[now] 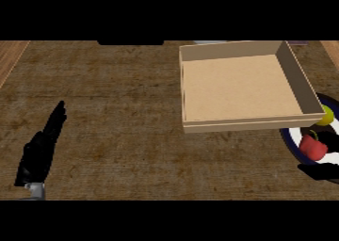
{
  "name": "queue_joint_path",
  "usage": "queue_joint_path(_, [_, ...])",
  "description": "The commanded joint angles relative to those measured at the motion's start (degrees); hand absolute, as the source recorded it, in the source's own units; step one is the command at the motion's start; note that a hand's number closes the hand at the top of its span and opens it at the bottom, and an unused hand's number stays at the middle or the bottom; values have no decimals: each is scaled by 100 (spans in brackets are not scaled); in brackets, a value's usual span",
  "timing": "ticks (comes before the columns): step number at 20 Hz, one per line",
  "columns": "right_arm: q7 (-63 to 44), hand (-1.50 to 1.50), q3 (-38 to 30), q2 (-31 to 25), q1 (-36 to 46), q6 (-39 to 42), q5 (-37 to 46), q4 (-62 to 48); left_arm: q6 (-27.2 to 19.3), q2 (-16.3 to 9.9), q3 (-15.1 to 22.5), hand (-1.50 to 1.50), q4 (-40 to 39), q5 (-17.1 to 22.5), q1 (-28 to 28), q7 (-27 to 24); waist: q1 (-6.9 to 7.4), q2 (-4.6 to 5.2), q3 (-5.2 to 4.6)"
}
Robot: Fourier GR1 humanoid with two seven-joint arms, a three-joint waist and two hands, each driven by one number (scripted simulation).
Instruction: Pick the bell pepper from the plate and place it in the cardboard box
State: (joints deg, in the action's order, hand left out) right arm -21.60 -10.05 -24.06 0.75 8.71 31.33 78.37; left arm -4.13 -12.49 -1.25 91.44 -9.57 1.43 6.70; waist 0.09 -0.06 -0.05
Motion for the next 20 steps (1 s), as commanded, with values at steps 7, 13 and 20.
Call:
queue_joint_path(7, [315, 150, -85, -73, 321, -1069, 987, -264, -9, 192, 27, 0, -273, -206, 37, -323, 2, 8, 6])
queue_joint_path(13, [2322, 150, 857, -1325, 1243, 93, 1160, -252, 169, 213, 238, 0, -21, -137, -189, -130, 628, 159, 21])
queue_joint_path(20, [4276, 150, 1021, -2520, 1700, 519, 1180, -197, 335, 280, 529, 0, -45, -199, -450, -164, 1072, 290, 57])
